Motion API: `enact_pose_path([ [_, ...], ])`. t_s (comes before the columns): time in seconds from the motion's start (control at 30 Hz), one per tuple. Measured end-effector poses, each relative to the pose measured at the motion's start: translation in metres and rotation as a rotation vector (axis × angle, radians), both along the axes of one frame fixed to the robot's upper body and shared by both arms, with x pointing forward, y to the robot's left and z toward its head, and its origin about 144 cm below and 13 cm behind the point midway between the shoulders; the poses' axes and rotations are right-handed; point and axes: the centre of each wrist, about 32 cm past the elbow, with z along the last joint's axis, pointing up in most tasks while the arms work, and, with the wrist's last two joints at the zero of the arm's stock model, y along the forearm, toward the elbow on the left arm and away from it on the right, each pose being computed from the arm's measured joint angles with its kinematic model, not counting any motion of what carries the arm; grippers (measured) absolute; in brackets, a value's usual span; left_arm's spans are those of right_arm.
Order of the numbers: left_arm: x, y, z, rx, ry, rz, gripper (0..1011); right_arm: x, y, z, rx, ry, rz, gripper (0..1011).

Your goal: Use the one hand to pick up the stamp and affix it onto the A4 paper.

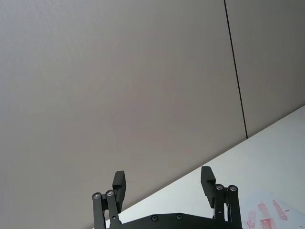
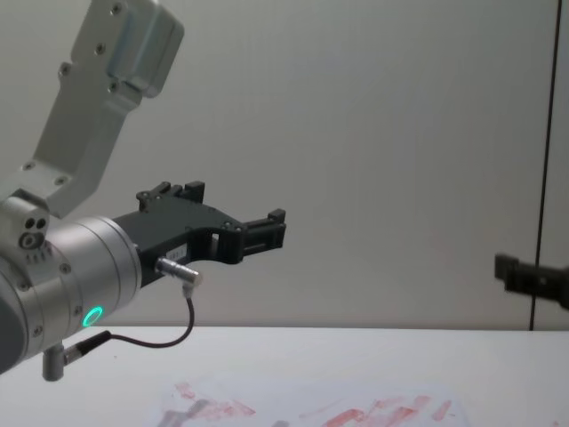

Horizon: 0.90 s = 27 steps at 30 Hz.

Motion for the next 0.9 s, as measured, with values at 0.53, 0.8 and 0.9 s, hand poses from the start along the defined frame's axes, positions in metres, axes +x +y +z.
enact_pose_path([
  [0.53, 0.0000, 0.0000, 0.0000, 0.000, 0.000, 0.000, 1003, 0.0010, 0.0098, 0.0032, 0.039, -0.079, -0.011, 1001],
  [0.8, 0.0000, 0.0000, 0.0000, 0.000, 0.000, 0.000, 1002, 0.0010, 0.0098, 0.0033, 0.039, -0.080, -0.011, 1001],
  [0.9, 0.0000, 0.0000, 0.0000, 0.000, 0.000, 0.000, 1003, 0.0010, 0.0097, 0.0033, 0.039, -0.080, -0.011, 1001],
])
